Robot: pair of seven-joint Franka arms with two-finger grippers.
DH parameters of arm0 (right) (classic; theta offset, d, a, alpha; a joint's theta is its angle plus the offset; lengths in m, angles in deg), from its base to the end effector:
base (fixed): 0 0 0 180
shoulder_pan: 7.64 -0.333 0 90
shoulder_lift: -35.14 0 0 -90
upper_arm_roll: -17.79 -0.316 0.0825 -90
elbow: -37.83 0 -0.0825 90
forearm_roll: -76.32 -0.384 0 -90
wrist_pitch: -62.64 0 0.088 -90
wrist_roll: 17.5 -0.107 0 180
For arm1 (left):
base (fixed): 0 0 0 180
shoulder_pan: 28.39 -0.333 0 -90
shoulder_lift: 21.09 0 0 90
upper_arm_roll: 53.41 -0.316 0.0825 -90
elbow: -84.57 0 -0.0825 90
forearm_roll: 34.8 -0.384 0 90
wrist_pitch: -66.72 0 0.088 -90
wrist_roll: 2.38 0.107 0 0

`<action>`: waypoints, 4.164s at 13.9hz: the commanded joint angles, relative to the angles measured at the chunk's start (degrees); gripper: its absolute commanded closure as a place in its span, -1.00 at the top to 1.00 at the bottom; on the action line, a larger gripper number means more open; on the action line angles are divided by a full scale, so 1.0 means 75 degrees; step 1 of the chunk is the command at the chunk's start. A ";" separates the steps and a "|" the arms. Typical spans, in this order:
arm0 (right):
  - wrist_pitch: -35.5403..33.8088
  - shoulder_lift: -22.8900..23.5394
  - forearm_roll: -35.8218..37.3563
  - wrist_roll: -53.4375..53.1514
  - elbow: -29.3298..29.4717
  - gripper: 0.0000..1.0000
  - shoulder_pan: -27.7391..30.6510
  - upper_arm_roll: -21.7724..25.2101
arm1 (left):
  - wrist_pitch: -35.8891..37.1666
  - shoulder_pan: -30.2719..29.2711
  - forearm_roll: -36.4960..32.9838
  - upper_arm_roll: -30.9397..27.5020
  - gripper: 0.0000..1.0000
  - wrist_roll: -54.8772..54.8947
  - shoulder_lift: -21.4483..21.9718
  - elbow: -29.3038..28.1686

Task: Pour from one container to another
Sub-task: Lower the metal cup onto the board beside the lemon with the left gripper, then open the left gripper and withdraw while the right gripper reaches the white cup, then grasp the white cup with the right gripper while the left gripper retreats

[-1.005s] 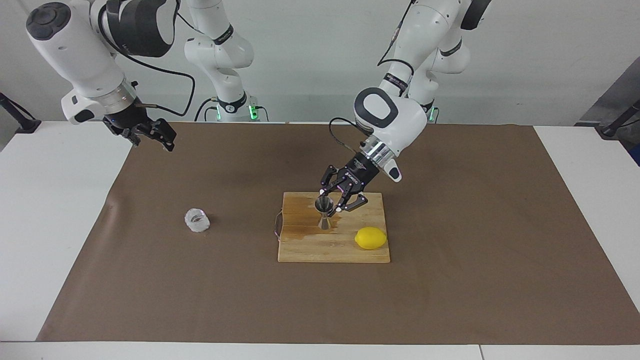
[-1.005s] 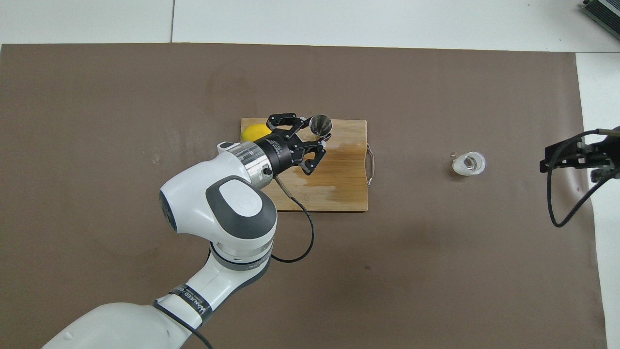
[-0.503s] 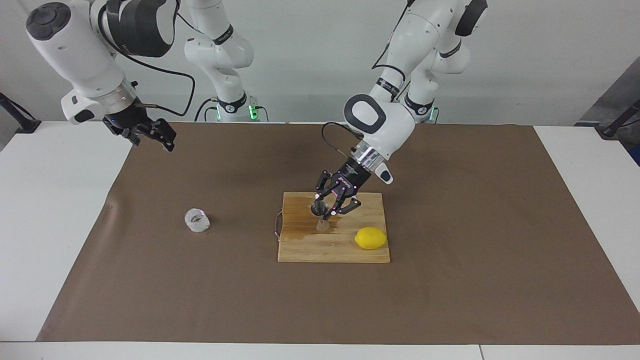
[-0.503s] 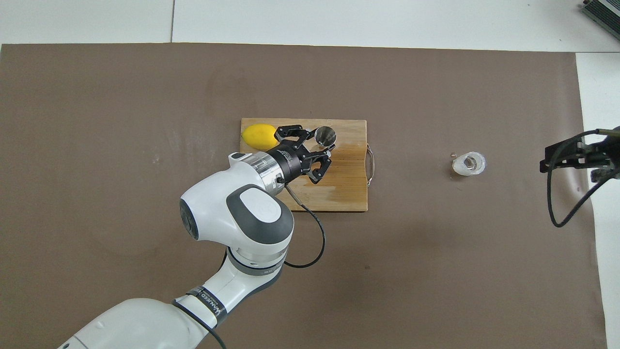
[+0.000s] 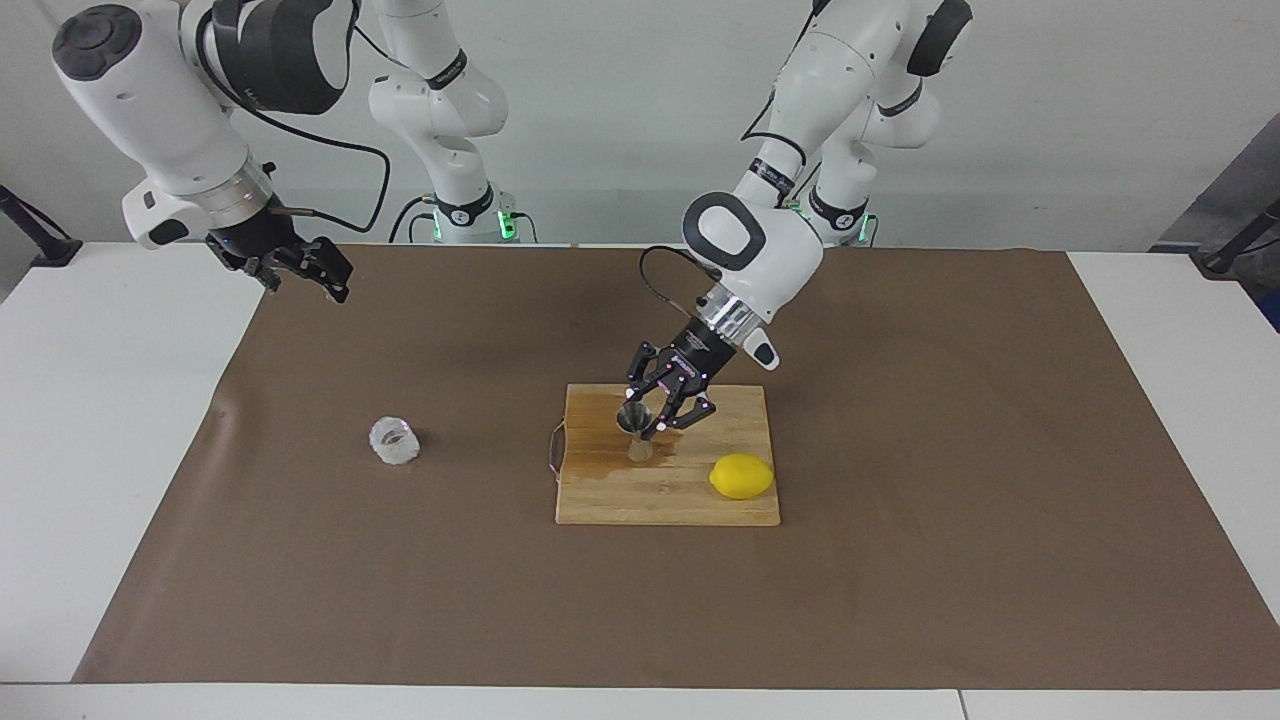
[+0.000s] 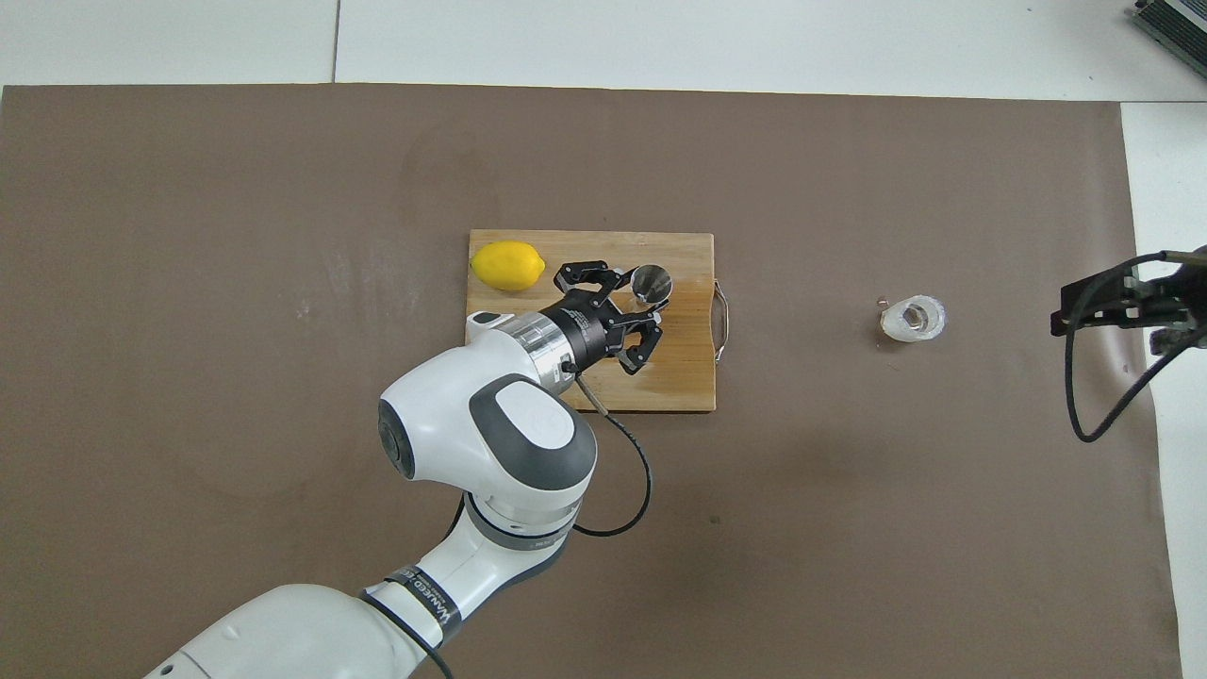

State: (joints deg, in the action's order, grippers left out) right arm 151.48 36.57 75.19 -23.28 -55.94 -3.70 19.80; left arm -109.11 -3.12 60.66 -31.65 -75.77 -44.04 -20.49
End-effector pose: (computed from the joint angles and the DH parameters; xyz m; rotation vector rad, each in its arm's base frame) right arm 0.5531 -0.0553 0.5781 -3.1014 0.3197 0.1732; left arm 0.5055 -0.3955 0.3494 1.0242 1.9902 -0.5707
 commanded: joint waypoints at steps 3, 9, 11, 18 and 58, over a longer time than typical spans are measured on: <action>0.0061 -0.0061 -0.0131 -0.0097 -0.0082 1.00 0.0037 0.0001 | -0.0344 0.0181 0.0327 -0.0006 -0.98 0.0024 -0.0162 0.0215; 0.0050 -0.0061 -0.0131 -0.0097 -0.0082 1.00 0.0026 -0.0010 | -0.0367 0.0181 0.0421 -0.0006 -0.42 0.0012 -0.0174 0.0134; 0.0050 -0.0061 -0.0131 -0.0097 -0.0082 1.00 0.0038 -0.0010 | -0.0414 0.0181 0.0422 -0.0006 -0.27 0.0012 -0.0162 0.0110; -0.0009 -0.0061 -0.0142 -0.0108 -0.0082 1.00 0.0014 -0.0010 | -0.0414 0.0169 0.0363 -0.0006 0.17 0.0000 -0.0150 0.0087; 0.2417 0.2538 -0.4663 1.6048 -0.1512 1.00 0.1912 -0.0010 | 0.6205 -0.2338 -1.0834 -0.0545 1.00 0.0175 0.1608 0.0624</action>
State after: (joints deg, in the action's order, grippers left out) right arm 169.42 52.19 44.81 91.48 -67.35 9.24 19.88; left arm -66.03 -20.61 -12.92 -35.79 -75.40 -32.59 -17.46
